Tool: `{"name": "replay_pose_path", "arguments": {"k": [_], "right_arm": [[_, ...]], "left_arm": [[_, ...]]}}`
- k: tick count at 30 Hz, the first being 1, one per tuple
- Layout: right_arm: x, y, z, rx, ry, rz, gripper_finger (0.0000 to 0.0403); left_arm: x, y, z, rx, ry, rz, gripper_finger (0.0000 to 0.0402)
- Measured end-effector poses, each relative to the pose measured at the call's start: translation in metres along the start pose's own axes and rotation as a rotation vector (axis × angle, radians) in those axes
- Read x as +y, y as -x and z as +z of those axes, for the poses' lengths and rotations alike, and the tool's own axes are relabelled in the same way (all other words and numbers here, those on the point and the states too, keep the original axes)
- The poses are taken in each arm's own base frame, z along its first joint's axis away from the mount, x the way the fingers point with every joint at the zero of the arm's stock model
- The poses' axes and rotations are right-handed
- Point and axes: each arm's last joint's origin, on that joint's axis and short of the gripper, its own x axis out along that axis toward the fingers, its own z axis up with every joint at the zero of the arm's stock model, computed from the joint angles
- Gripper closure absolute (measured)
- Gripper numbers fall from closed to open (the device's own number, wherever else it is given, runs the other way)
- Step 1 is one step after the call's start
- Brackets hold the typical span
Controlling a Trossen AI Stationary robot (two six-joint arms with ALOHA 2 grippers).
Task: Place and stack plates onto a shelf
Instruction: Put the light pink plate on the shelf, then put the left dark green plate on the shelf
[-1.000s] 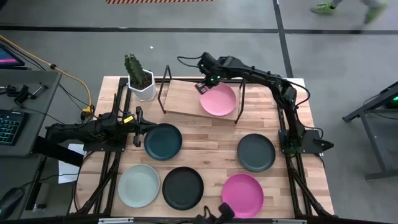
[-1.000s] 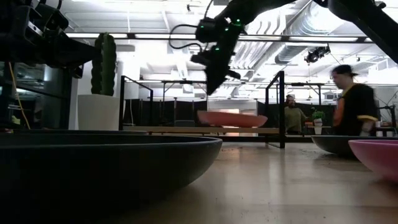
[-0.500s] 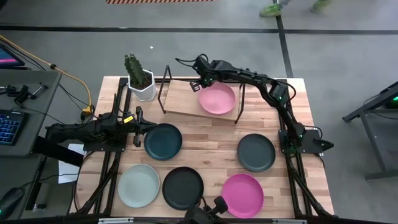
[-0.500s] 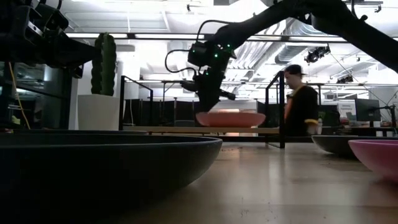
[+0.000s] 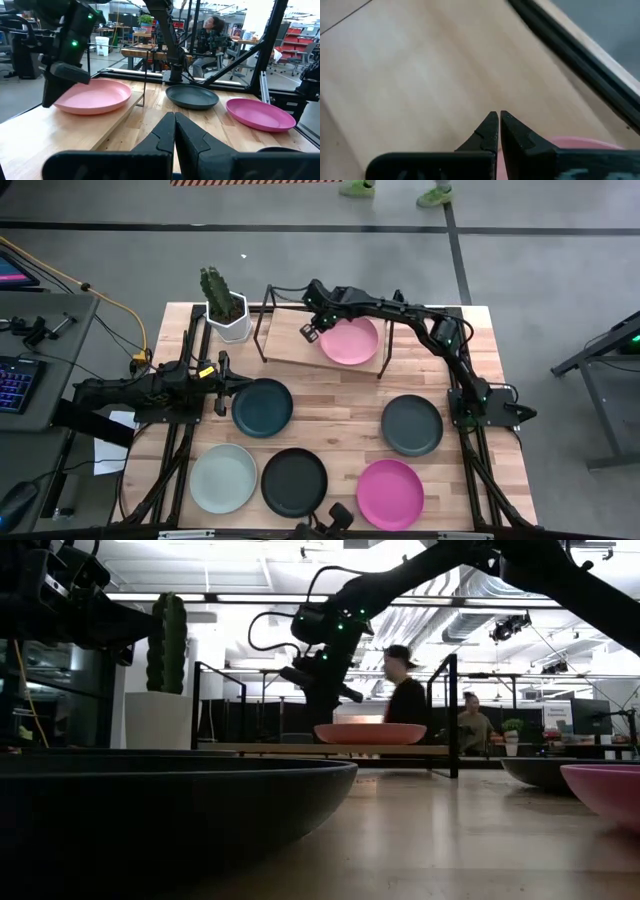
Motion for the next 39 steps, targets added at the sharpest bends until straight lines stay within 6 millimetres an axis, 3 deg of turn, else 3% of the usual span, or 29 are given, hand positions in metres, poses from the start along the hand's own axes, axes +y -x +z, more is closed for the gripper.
{"name": "replay_pose_path", "arguments": {"k": [5,14,26,32,39], "right_arm": [[0.008,0.0,-0.004,0.014,0.092,-0.003,0.0403],[0.004,0.002,-0.015,0.122,0.229,-0.085,0.0403],[0.004,0.006,-0.015,0.129,0.257,-0.093,0.0403],[0.008,0.048,-0.003,0.02,0.247,0.006,0.0403],[0.034,0.112,0.0,-0.129,0.316,0.181,0.0403]], "left_arm": [[0.0,0.0,0.0,0.0,0.0,0.0,0.0401],[0.0,0.0,0.0,0.0,0.0,0.0,0.0401],[0.0,0.0,0.0,0.0,0.0,0.0,0.0401],[0.0,0.0,0.0,0.0,0.0,0.0,0.0401],[0.0,0.0,0.0,0.0,0.0,0.0,0.0401]]}}
